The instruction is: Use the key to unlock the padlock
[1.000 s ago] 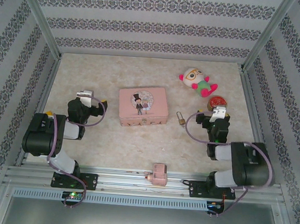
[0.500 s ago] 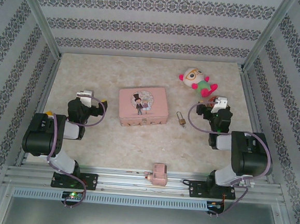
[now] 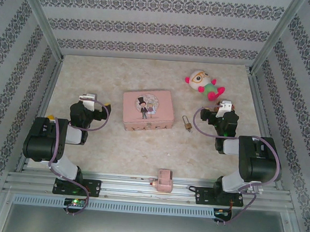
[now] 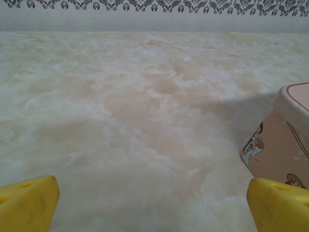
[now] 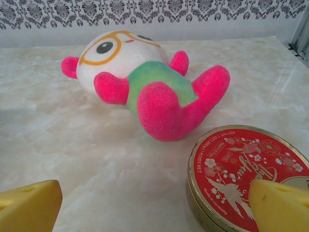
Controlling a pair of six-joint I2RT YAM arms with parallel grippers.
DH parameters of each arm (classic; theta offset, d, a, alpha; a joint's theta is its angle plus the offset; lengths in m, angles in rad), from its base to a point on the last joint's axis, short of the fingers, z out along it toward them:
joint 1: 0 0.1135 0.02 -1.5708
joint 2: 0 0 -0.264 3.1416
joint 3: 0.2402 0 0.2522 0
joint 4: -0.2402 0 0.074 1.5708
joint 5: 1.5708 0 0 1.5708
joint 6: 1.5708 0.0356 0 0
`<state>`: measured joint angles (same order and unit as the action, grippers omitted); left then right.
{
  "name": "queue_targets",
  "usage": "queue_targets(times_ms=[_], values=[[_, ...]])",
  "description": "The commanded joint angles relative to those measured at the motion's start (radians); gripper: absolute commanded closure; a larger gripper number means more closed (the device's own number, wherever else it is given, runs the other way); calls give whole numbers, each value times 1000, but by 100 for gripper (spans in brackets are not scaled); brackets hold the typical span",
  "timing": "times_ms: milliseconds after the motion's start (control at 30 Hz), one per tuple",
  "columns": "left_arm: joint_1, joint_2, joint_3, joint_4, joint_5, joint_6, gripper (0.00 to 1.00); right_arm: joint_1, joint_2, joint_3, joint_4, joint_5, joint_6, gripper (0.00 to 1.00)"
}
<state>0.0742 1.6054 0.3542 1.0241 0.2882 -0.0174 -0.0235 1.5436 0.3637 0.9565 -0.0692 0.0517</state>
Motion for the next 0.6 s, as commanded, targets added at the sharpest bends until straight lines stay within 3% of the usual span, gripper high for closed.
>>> queue_targets(times_ms=[0, 567], values=[[9, -7, 7, -11, 21, 17, 1, 5, -9, 7, 10, -20, -11, 2], [9, -9, 3, -8, -10, 8, 1, 5, -10, 8, 10, -20, -12, 2]])
